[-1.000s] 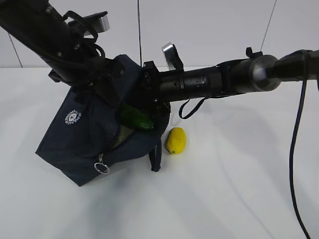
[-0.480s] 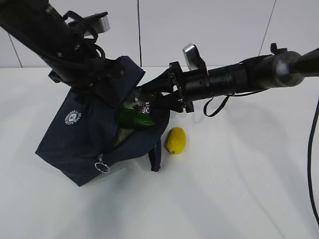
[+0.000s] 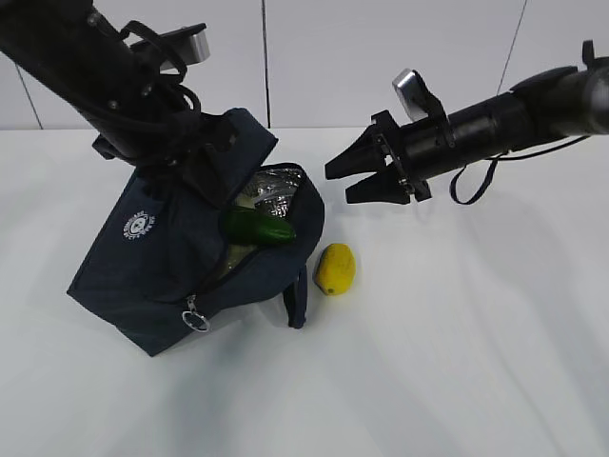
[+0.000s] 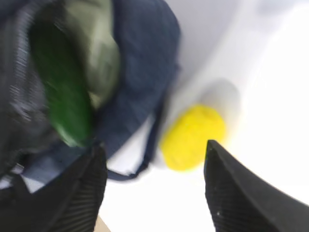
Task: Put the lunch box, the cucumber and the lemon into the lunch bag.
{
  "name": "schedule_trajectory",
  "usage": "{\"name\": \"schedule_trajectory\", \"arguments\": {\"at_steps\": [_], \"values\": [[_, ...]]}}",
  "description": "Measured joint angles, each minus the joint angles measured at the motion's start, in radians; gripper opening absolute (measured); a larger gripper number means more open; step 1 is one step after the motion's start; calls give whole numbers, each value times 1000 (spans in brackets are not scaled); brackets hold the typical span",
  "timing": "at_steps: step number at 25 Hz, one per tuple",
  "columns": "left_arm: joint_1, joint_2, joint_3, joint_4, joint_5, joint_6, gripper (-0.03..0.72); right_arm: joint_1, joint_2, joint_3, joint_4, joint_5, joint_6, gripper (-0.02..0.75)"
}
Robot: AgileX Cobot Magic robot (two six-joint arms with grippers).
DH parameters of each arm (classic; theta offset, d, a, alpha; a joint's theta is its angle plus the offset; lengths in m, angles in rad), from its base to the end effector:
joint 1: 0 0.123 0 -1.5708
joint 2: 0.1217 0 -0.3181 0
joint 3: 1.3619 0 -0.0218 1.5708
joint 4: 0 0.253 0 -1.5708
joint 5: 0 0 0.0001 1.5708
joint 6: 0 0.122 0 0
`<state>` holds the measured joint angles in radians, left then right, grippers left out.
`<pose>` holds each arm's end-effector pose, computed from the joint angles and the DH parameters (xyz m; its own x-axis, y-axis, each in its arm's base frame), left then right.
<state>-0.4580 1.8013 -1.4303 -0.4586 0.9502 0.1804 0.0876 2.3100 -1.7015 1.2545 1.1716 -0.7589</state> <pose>0.3410 -0.2171 0.2663 -0.8788 0.3302 -0.3446 0.4503 0.8130 -0.3692 0.4839 0.1498 0.1693 -0.9502 -0.0293 -0.3103 -0.2888 0.4564 0.8416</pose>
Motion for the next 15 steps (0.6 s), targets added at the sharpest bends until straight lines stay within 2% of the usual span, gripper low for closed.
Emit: {"name": "schedule_trajectory", "arguments": {"at_steps": [8,15], "values": [[0,0,0,0,2,0,3,23,-115,0,-420,22,203,482],[0,0,0,0,4,0,3,137,-117,0,-643,21,366,482]]}}
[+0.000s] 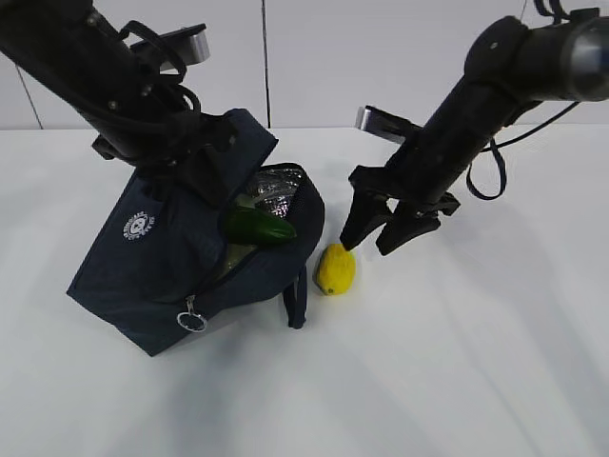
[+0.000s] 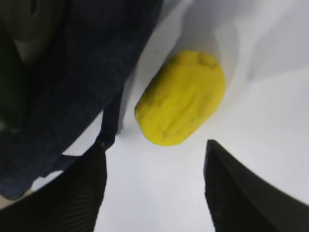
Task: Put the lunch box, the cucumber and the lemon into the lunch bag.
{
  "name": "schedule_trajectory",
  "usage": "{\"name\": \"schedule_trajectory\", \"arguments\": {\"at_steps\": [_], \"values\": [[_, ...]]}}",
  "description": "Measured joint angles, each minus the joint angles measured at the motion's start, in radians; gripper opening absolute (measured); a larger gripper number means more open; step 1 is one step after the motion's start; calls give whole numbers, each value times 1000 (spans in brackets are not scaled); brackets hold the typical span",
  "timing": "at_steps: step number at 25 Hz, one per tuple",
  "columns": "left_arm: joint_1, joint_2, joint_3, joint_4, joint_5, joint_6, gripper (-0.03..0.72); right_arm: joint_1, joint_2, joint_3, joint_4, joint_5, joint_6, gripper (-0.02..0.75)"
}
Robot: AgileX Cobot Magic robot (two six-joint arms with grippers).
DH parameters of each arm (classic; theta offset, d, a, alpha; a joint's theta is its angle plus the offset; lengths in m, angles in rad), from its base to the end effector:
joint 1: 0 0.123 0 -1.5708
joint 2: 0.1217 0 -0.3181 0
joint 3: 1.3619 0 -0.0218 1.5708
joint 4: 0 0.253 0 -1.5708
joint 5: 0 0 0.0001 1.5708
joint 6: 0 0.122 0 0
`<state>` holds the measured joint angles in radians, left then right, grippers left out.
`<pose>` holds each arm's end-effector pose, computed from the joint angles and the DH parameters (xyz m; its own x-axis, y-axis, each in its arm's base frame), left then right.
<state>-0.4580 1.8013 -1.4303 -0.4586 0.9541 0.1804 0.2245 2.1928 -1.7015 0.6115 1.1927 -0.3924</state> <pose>0.3405 -0.2170 0.2662 -0.8794 0.3320 -0.3413 0.4504 0.8127 -0.3698 0.4353 0.1662 0.1746 -0.9349 -0.3338 -0.1210 -0.3460 0.7802 0.5212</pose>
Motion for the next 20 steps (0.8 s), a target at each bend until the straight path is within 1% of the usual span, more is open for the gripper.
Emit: {"name": "schedule_trajectory", "arguments": {"at_steps": [3,6,12,20], "values": [[0,0,0,0,0,0,3,47,0,0,-54,-38,56,482],[0,0,0,0,0,0,3,73,0,0,-68,-81,93,481],[0,0,0,0,0,0,3,85,4,0,-81,-148,152,481],[0,0,0,0,0,0,3,89,69,0,-86,-159,192,481]]}}
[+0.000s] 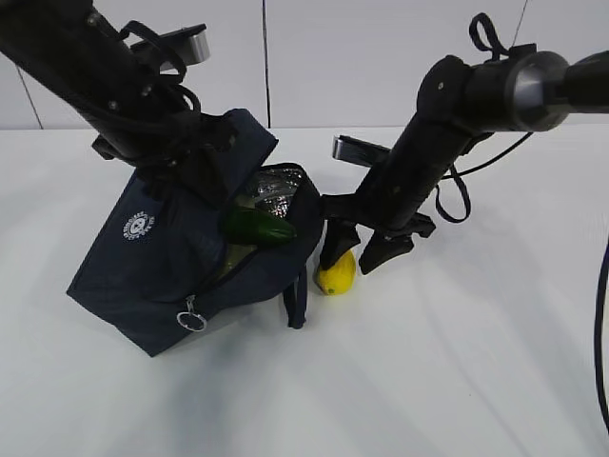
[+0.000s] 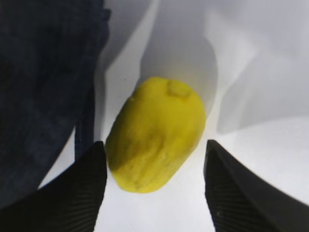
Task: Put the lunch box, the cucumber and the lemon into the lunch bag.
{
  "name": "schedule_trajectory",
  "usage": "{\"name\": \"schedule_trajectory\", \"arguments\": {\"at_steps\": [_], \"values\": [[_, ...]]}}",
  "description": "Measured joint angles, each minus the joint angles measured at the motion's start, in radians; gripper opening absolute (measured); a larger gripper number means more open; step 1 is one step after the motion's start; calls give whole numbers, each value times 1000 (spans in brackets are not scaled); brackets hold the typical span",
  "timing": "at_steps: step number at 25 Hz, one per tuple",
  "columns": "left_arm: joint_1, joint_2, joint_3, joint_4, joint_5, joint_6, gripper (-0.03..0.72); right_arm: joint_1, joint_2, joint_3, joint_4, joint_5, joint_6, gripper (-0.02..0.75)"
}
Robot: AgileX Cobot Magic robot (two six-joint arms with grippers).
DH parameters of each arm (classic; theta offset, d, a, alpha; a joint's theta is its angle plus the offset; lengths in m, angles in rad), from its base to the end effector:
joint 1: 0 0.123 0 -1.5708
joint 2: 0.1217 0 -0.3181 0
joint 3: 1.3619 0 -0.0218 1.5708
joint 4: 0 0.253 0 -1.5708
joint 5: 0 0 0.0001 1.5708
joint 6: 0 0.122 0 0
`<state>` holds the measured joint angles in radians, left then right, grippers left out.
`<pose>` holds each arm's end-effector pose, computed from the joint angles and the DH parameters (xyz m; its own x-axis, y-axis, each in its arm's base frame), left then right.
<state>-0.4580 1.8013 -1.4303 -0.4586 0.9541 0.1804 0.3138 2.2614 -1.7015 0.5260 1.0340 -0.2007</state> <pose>0.3405 -0.2170 0.2662 -0.8794 0.3320 -0.3413 0.4504 0.8127 -0.3698 0.4405 0.1983 0.1369 -0.9686 -0.2311 -0.0916 -0.2476 0.8644 0.4375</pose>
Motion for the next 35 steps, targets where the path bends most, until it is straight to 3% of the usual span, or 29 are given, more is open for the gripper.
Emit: {"name": "schedule_trajectory", "arguments": {"at_steps": [5,15,20,25,35], "values": [[0,0,0,0,0,0,3,4,21,0,4,-16,9,472],[0,0,0,0,0,0,3,8,19,0,-8,-32,14,297],[0,0,0,0,2,0,3,-7,-45,-7,-111,-32,14,290],[0,0,0,0,4,0,3,-16,-134,-47,-119,-43,-8,290],[0,0,0,0,8,0,3,-17,-129,-60,298,-47,-330,290]]}}
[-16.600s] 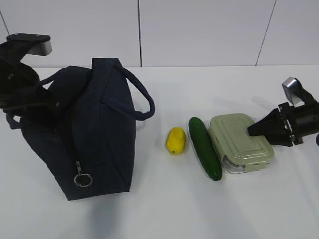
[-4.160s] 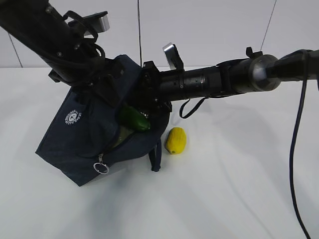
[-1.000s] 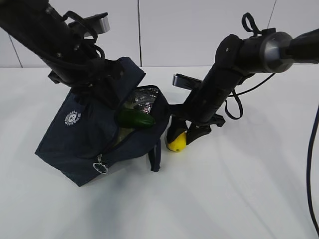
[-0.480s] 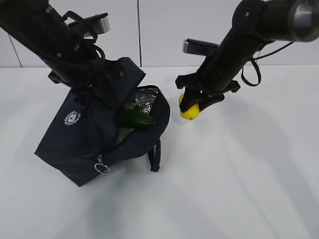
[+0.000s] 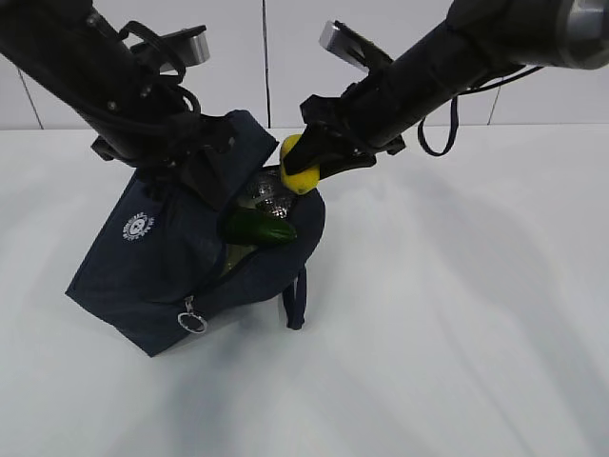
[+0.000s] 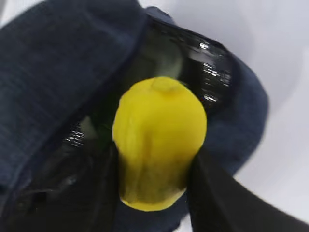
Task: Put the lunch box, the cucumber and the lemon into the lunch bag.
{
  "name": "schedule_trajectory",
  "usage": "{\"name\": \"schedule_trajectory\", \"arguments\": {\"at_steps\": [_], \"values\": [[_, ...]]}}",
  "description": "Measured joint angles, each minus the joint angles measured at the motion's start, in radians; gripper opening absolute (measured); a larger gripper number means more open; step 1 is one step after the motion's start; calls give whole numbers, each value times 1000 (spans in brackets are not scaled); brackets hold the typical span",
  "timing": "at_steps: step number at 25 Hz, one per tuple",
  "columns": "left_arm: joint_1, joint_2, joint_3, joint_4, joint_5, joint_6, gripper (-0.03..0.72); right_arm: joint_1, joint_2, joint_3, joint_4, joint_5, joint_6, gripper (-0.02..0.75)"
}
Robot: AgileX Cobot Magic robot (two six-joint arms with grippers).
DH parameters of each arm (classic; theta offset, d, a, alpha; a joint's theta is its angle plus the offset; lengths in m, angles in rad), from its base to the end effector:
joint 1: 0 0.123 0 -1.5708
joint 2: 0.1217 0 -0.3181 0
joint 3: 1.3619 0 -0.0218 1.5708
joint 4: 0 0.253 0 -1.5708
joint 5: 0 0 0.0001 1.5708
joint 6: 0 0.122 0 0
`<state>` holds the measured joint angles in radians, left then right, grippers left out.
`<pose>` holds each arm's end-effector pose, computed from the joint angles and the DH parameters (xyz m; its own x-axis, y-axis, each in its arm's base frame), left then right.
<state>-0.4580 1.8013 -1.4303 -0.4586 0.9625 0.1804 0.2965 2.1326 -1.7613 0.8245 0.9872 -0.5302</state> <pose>0.3395 -0.2168 0.2659 -0.8806 0.3360 -0.3341 0.4506 0.8120 -0.3711 0.4515 0.2161 0.2344 -0.8486 -0.2533 -0.4644 -0.4992 0.6738 0.5447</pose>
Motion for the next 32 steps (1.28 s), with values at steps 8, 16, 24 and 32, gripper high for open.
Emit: {"name": "schedule_trajectory", "arguments": {"at_steps": [8,16,24,32], "values": [[0,0,0,0,3,0,3,0,107,0,203,-2,-105,305],[0,0,0,0,5,0,3,0,120,0,251,-9,-163,455],[0,0,0,0,8,0,3,-9,121,0,253,-3,-172,465],[0,0,0,0,11,0,3,-89,121,0,254,88,-157,464]]}}
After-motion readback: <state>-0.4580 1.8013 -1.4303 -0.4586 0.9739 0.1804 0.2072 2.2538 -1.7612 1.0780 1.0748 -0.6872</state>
